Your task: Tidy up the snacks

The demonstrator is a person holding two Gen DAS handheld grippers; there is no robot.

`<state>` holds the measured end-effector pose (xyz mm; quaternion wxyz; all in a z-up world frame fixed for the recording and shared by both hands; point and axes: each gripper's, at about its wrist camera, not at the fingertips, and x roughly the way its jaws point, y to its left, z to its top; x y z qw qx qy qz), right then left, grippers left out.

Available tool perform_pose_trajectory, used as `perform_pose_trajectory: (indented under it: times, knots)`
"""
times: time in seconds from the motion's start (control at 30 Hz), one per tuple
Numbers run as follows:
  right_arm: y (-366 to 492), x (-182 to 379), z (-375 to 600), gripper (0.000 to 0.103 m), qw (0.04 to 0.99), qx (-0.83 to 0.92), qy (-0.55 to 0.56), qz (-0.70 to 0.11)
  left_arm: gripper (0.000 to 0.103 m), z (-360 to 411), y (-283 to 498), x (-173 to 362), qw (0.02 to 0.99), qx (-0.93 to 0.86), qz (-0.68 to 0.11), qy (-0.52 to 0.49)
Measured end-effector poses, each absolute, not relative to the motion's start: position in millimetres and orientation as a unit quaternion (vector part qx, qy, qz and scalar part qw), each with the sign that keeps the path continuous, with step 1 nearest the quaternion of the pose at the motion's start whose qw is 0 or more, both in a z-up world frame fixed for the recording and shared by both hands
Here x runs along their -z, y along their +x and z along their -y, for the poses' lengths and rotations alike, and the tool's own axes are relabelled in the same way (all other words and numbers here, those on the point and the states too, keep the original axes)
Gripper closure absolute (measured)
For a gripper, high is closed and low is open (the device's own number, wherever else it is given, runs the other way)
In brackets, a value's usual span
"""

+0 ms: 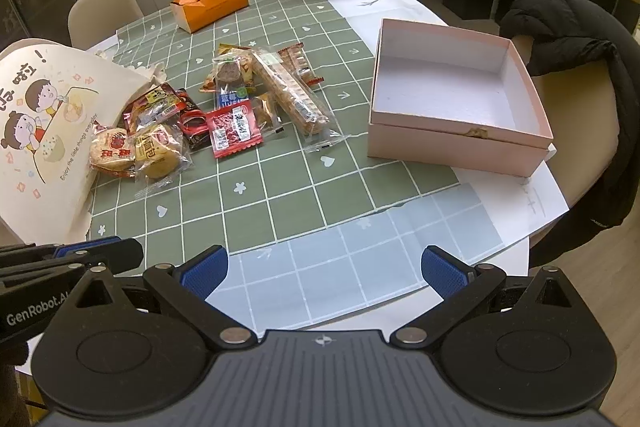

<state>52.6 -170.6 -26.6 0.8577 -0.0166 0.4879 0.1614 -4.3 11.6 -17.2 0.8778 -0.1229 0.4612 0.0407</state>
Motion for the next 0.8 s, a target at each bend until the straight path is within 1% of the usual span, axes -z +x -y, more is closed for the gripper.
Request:
perform_pose_trajectory:
  times: [0.17,0.23,0.3,0.37,0.47,0.6,0.7,0.8]
  knots:
    - [60,29,167,0.000,0.864,-0.165,-0.016,-0.476,0.087,-29,3,28,0.867,-0.056,-0.473,-0.144]
    - [64,26,165,0.000,0.878,-0.175,-0.010,-0.445,0.087,-47,8,35,0.861,-0.069,-0.476,-0.166]
    - [68,22,161,0.000,0.896,-0.199,-0.004,-0.397,0.087,-68,15,41,0.855,-0.083,-0.474,-0.190]
    - [74,25,150,0.000,0.906,-0.225,-0.017,-0.358,0.087,-92,21,46,0.851,-0.096,-0.467,-0.219]
    - [96,39,122,0.000,0.886,-0.256,-0.068,-0.381,0.086,-127,27,47,0.853,-0.128,-0.446,-0.237]
    - [130,47,84,0.000,0.866,-0.313,-0.089,-0.379,0.085,-162,37,45,0.864,-0.186,-0.422,-0.203]
    - [161,50,39,0.000,0.845,-0.362,-0.106,-0.380,0.085,-193,43,46,0.859,-0.221,-0.410,-0.212]
    - [198,62,-17,0.000,0.805,-0.417,-0.105,-0.409,0.085,-207,45,52,0.853,-0.236,-0.412,-0.215]
